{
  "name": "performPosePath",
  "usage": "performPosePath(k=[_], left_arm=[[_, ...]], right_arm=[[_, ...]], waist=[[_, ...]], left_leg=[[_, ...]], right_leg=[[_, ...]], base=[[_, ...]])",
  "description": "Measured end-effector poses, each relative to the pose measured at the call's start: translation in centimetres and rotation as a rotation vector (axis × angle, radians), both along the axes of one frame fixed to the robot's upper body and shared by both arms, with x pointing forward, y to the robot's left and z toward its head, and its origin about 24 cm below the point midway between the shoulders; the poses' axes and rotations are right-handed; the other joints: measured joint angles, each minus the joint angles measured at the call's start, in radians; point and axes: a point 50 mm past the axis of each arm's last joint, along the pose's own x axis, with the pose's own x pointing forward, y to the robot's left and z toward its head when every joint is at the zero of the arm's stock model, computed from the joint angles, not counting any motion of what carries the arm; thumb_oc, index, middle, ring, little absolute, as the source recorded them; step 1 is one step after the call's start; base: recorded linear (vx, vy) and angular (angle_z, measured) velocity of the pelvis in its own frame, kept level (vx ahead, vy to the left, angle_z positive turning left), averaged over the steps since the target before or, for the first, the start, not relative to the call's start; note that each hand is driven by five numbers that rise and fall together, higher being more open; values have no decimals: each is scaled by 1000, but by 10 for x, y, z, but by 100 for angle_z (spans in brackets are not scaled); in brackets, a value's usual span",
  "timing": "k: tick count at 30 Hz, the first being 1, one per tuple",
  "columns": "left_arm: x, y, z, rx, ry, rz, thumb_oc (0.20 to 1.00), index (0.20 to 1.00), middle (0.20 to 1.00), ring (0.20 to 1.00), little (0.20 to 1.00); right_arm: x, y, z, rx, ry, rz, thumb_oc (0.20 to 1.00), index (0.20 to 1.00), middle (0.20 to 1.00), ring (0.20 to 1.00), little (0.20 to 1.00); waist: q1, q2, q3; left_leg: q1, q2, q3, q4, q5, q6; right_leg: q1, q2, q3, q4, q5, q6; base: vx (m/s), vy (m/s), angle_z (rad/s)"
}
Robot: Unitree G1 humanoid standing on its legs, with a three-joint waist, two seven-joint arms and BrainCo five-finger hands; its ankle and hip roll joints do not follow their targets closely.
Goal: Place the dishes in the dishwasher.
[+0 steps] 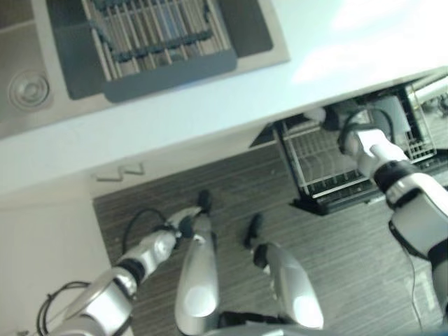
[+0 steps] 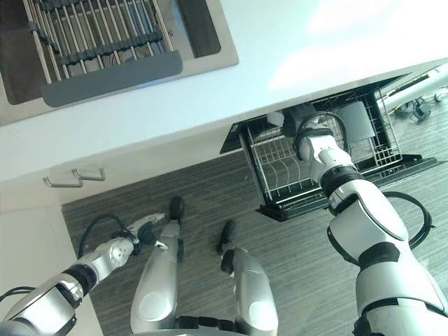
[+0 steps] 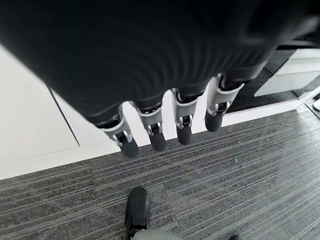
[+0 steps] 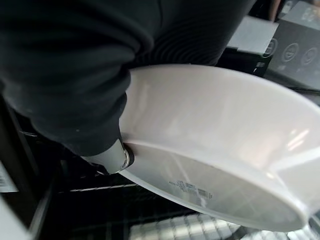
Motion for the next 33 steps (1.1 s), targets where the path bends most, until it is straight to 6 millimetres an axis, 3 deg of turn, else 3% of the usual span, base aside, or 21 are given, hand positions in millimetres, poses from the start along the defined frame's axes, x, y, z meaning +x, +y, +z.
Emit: performPosePath(k=[4, 10, 18, 24, 33], left_arm=[[1, -14, 2, -57, -49, -12, 1000, 1000, 1000, 1000, 1000], [-8, -38, 0, -136, -109, -60, 1000, 1000, 1000, 1000, 1000], [-7, -53, 7, -199, -163, -87, 1000, 1000, 1000, 1000, 1000], [-6, -57, 13, -207, -218, -102, 1000, 1000, 1000, 1000, 1000], [-6, -61, 19, -214, -307, -115, 1000, 1000, 1000, 1000, 1000]], right_arm=[[-4, -12, 13, 24, -212, -84, 200, 200, 200, 200, 200], [-10, -18, 14, 19, -392, -139, 200, 200, 200, 200, 200], [-18, -27, 16, 10, -567, -206, 200, 200, 200, 200, 200], [-23, -17, 20, 117, -747, -216, 200, 200, 200, 200, 200], [-22, -17, 29, 241, -794, -263, 200, 200, 200, 200, 200]], waist=[[-1, 58, 2], [-11, 107, 3], [-16, 111, 3], [-23, 116, 2], [-19, 131, 1]], left_leg=[[-64, -14, 1, 17, 8, 13], [-104, -39, 26, 9, 21, 31], [-196, -38, 27, 57, 22, 29], [-266, -37, 27, 85, 15, 28], [-321, -42, 33, 116, 9, 35]], right_leg=[[-83, -24, 10, 50, -3, 2], [-166, -58, 38, 116, -18, 12], [-275, -70, 39, 200, -46, -3], [-361, -77, 46, 253, -59, -17], [-418, -85, 59, 273, -62, -14]], base=[[-62, 96, 0], [-44, 68, -4], [-57, 6, 2], [-49, 2, 0], [-14, 11, -1]])
